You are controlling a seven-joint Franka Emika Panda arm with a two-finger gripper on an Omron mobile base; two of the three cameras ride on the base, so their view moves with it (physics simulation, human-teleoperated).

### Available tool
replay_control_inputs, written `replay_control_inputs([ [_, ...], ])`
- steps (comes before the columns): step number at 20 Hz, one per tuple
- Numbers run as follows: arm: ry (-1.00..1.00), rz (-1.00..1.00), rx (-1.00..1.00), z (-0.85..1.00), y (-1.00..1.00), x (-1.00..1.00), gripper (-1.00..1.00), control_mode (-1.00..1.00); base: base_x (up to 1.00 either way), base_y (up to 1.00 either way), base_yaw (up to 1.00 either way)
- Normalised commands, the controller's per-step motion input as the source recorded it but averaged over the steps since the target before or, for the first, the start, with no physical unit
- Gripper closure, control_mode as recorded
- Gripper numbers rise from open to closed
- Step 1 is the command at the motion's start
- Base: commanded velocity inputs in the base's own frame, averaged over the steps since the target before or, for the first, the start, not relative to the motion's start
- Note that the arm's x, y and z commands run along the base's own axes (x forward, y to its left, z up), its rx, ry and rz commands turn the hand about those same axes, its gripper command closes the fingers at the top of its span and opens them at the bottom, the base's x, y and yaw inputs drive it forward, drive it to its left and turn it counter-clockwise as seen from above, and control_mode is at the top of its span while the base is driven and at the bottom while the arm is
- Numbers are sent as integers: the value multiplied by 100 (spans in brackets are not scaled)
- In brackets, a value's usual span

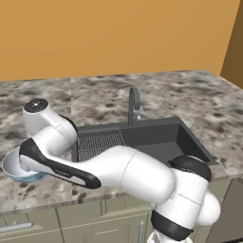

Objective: Pick the broccoli from the sink and place it in the bowl. Then pick the bowl and place it in the microwave. Then close the microwave door and press the start button.

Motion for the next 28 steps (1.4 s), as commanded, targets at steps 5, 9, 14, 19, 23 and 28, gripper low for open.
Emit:
replay_control_inputs([
  [5,10,0,0,-50,3,49,100,-100,0,0,0],
  [9,6,0,0,-61,16,26,100,-100,0,0,0],
  [14,2,0,0,-37,37,31,100,-100,0,0,0],
  [19,2,0,0,-24,43,39,100,-100,0,0,0],
  [23,1,0,0,-19,45,40,100,-100,0,0,0],
  [28,3,0,0,-15,20,15,-100,-100,0,0,0],
])
